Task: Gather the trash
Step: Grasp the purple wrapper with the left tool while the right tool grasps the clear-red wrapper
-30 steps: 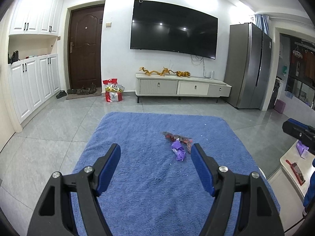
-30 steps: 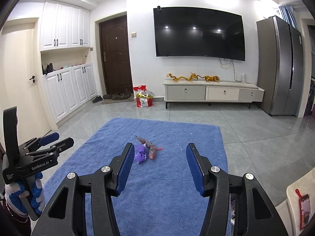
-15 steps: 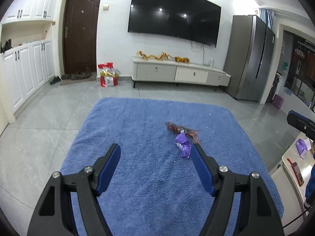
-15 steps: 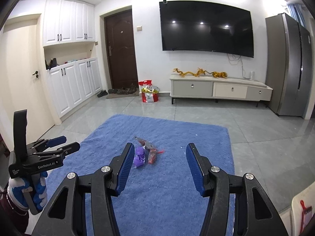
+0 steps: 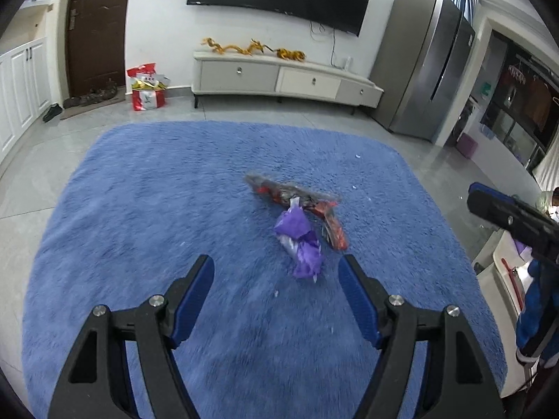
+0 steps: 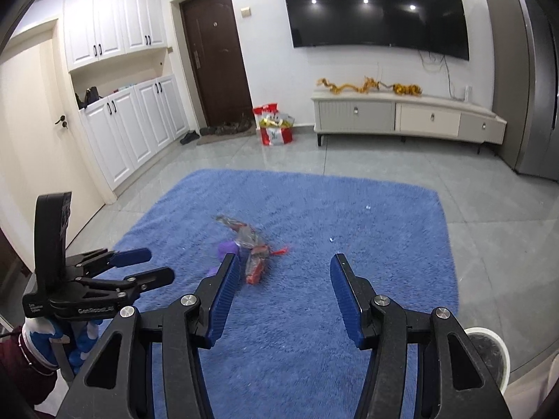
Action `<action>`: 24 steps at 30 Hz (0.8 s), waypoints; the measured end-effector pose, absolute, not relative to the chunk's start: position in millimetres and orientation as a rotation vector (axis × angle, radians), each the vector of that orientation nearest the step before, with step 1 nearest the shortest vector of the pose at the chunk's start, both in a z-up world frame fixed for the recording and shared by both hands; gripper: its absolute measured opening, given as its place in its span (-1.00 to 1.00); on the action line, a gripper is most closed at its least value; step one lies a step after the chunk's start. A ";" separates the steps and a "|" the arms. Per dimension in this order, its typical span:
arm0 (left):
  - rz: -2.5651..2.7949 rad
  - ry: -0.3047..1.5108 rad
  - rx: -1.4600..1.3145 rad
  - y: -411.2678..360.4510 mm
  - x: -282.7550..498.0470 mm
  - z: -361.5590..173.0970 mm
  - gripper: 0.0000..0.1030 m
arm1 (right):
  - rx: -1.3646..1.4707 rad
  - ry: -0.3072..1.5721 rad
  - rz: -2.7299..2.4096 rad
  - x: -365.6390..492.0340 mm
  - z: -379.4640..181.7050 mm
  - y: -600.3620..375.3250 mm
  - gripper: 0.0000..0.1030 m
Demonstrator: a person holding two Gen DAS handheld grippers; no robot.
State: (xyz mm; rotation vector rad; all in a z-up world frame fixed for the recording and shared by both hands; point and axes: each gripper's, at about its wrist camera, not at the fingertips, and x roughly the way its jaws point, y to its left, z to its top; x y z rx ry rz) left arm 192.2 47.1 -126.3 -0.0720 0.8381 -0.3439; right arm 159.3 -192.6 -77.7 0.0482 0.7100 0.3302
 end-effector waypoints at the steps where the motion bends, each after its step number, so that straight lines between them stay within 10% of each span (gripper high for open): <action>1: -0.351 0.846 -0.072 43.0 200.4 -129.7 0.40 | 0.049 0.718 0.333 163.1 -81.3 -192.1 0.05; 6: -0.373 0.889 -0.060 24.3 234.6 -148.7 0.37 | 0.044 0.759 0.349 187.3 -100.5 -188.1 0.05; 13: -0.372 0.943 -0.086 22.0 259.3 -175.4 -0.24 | 0.039 0.803 0.388 218.2 -122.2 -171.3 0.05; 24: -0.319 0.886 -0.232 56.3 249.6 -181.5 -0.28 | 0.005 0.860 0.482 256.6 -151.2 -130.9 0.03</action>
